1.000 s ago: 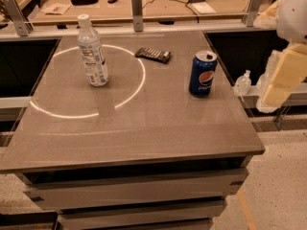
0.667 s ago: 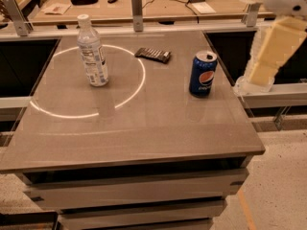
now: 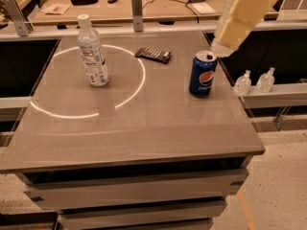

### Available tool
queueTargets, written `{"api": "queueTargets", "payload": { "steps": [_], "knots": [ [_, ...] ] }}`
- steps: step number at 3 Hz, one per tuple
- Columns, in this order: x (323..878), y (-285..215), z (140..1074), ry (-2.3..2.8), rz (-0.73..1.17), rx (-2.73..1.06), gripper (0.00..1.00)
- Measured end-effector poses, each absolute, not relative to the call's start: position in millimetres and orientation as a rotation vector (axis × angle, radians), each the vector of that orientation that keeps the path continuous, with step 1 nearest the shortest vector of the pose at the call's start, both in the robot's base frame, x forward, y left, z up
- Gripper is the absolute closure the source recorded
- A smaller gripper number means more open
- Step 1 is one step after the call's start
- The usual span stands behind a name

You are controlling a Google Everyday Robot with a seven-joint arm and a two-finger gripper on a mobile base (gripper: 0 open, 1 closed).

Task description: Move blue plastic bottle near pepsi can

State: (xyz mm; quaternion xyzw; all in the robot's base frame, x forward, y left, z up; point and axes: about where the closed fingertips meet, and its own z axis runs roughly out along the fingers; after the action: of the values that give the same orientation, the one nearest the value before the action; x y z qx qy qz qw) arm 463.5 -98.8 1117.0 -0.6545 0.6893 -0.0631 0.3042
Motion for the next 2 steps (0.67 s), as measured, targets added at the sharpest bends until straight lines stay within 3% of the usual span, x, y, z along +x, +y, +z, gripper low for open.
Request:
{"api": "queueTargets", "payload": {
  "steps": [2],
  "knots": [
    [468.5, -57.6, 1163.6, 1.687, -0.267, -1.567, 0.00]
  ]
}}
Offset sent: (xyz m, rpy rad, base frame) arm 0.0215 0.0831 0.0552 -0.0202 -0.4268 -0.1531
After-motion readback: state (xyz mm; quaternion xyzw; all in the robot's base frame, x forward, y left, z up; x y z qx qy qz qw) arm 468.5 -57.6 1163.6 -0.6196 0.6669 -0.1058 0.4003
